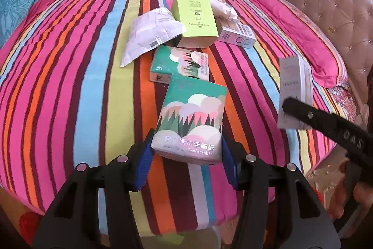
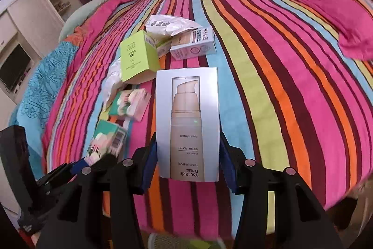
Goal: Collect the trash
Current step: 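Carry the tissue pack with the left tool while the right tool carries the foundation box to the wastebasket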
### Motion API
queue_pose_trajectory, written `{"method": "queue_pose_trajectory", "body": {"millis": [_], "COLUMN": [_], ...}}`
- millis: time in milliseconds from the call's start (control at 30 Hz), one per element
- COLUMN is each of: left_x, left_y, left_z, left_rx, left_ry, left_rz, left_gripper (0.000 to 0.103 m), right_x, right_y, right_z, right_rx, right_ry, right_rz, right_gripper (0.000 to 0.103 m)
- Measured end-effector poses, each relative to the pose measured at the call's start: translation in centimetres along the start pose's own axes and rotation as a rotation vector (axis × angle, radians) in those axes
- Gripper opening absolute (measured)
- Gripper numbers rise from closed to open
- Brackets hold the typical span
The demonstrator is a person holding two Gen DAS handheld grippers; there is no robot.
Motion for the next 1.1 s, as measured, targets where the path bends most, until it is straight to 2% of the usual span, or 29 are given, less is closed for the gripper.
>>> {"method": "queue_pose_trajectory", "body": {"millis": [267,433,533,633,867,1100], "left_x": [-4.0,-6.5,-7.9,-8.9,-9.2,-8.5], "left_y": [0.9,1.7,2.1,2.6,4.1,4.6], "left_z": [-1.6,-4.0,-6.1,-8.8,-15.6,-18.2], "left_rx": [-0.026,-0.013,-0.004,0.014,0.030,0.008], "left_ry": [-0.004,0.004,0.020,0.041,0.145,0.198], "left_rz": [-0.056,-0.062,-0.061,-0.047,-0.007,-0.010], "left_gripper": [0.051,0.051,0.051,0.051,0.051,0.052], "right_x": [-3.1,-4.4,-4.9,-4.9,-4.8,-3.8], "right_y": [1.1,2.1,2.8,3.2,4.1,3.2], "right_z": [-3.0,-5.7,-7.7,-10.2,-16.0,-19.1], "right_rx": [0.042,0.073,0.054,0.057,0.087,0.205], "right_ry": [-0.002,0.021,0.041,0.083,0.213,0.321], "right_rz": [0.029,0.063,0.052,0.059,0.106,0.139], "right_gripper": [0.047,0.047,0.047,0.047,0.047,0.047]}}
Point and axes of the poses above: each gripper's, at about its wrist camera, not at the fingertips, and x roughly the way its jaws point, y to its left, z to its top, the point moved 10 cm from there along x, roughly the way its jaws point, and after that the axes turned 2 degrees about -x, right-handed, at the moved point
